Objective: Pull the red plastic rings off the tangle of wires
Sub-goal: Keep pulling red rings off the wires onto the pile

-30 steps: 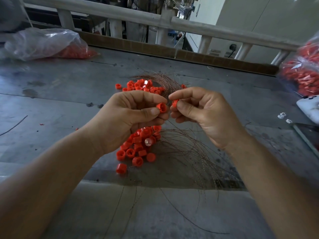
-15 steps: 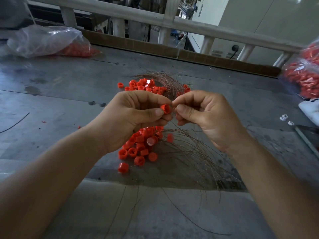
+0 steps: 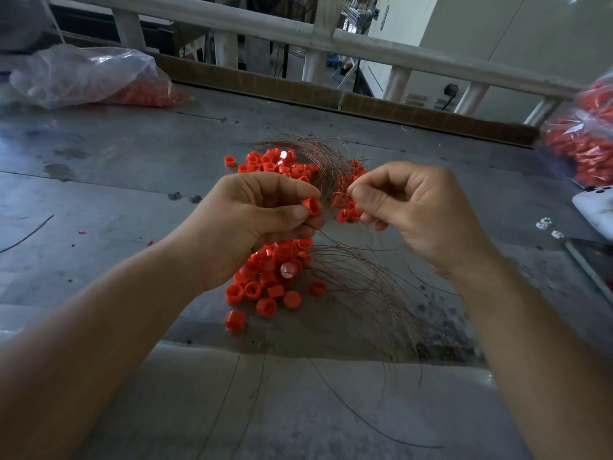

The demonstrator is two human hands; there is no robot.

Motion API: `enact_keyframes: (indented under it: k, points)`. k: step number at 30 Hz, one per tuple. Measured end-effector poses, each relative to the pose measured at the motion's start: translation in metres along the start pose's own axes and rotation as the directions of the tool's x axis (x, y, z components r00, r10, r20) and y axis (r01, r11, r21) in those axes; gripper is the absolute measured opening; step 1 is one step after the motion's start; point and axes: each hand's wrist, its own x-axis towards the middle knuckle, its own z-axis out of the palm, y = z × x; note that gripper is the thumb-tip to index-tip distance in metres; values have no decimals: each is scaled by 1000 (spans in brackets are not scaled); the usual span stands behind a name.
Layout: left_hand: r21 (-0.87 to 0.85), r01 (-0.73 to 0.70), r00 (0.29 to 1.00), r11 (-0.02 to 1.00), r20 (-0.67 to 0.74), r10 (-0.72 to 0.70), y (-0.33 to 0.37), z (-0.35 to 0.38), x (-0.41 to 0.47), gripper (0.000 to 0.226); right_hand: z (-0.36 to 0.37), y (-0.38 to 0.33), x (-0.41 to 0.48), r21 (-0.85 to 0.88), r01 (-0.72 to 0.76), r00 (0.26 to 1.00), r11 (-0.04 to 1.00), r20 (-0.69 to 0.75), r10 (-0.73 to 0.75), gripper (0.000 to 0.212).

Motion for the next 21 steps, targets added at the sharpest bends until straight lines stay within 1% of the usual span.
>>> enact_keyframes:
  k: [3,5,7,10,11,13,16,18,21]
  points:
    - [-1,-5,1000,1000,8,5,0,0,0,20,-21,17,8,-110,-67,975,992,-218,42,14]
    - [-1,-7,1000,1000,16,7,1,0,-1,21,-35,31,14,-213,-179,951,961,-288,113,13]
    - [7,-7,1000,1000,25,7,1,1,-1,21,-44,47,17,-306,-288,936,907,-291,199,4]
    - [8,-6,1000,1000,29,6,1,1,-2,22,-50,64,18,-423,-382,918,822,-279,282,3]
    - [7,-6,1000,1000,28,6,2,1,-3,22,-51,68,18,-446,-404,911,798,-270,310,2]
    - [3,-5,1000,1000,29,5,2,1,-3,21,-50,74,18,-487,-443,896,753,-267,354,9]
    - [-5,-4,999,1000,34,5,2,0,-3,21,-47,81,20,-586,-441,897,680,-255,361,20]
    - [-2,-4,999,1000,39,4,2,0,-4,21,-45,84,21,-623,-427,902,656,-245,355,19]
    - [-7,3,999,1000,39,-3,1,1,-3,20,-44,84,21,-627,-413,909,660,-248,334,14]
